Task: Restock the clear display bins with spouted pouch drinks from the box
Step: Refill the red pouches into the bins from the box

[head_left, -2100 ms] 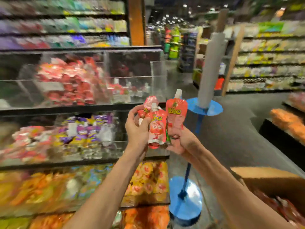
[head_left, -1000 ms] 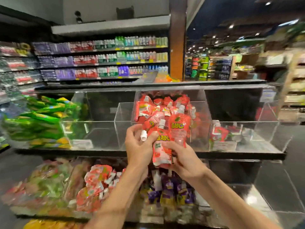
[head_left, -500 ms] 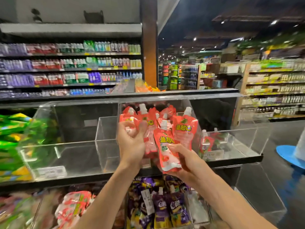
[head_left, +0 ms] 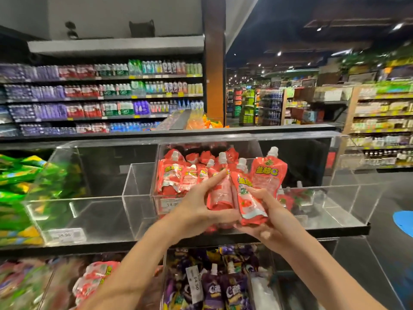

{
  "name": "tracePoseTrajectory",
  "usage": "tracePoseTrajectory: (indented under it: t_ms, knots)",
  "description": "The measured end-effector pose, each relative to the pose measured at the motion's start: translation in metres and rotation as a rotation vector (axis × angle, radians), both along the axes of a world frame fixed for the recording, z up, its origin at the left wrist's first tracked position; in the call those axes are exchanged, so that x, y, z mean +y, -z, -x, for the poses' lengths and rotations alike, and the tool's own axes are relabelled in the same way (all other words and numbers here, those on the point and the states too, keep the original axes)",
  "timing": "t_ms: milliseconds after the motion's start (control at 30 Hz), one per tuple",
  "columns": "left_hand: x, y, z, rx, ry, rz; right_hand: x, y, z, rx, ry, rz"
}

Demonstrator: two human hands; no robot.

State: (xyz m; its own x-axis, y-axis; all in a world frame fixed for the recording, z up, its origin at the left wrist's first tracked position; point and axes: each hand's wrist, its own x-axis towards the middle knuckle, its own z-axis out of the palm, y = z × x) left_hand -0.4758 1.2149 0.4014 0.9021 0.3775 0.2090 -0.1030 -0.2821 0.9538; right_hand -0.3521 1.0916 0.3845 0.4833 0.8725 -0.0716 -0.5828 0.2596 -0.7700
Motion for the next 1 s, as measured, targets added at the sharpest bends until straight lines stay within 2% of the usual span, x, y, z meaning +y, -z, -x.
tracePoseTrajectory:
  t_ms: [133, 200, 333, 467, 600, 733, 800, 867, 933, 1000]
  knots:
    - [0.026, -0.013, -0.007, -0.027, -0.372, -0.533, 0.004, -0.004, -0.012, -0.043, -0.012, -0.023]
    - [0.046, -0.018, -0.013, 0.018, -0.468, -0.737, 0.004, -0.005, -0.014, -0.049, -0.004, -0.011]
    - [0.081, -0.017, -0.021, 0.46, -0.588, -1.176, 0.002, -0.004, -0.016, -0.056, -0.004, 0.018]
    - [0.097, -0.015, -0.019, 0.638, -0.568, -1.34, 0.0, -0.003, -0.019, -0.062, 0.026, 0.016]
    - [0.099, -0.01, -0.014, 0.743, -0.48, -1.373, -0.003, -0.005, -0.019, -0.046, 0.046, 0.016]
    - [0.101, -0.01, -0.008, 0.749, -0.414, -1.196, -0.005, -0.008, -0.014, 0.004, 0.014, 0.034]
    - [0.099, -0.011, -0.006, 0.585, -0.432, -1.126, -0.006, -0.009, -0.012, 0.017, -0.027, 0.042]
    - [0.086, -0.013, -0.008, 0.241, -0.485, -1.037, -0.007, -0.011, -0.01, 0.025, -0.087, 0.058]
    - [0.065, -0.024, -0.016, -0.016, -0.429, -0.791, -0.004, -0.012, -0.011, 0.021, -0.154, 0.068]
    - [0.043, -0.036, -0.024, -0.046, -0.263, -0.463, 0.0, -0.012, -0.012, 0.015, -0.241, 0.077]
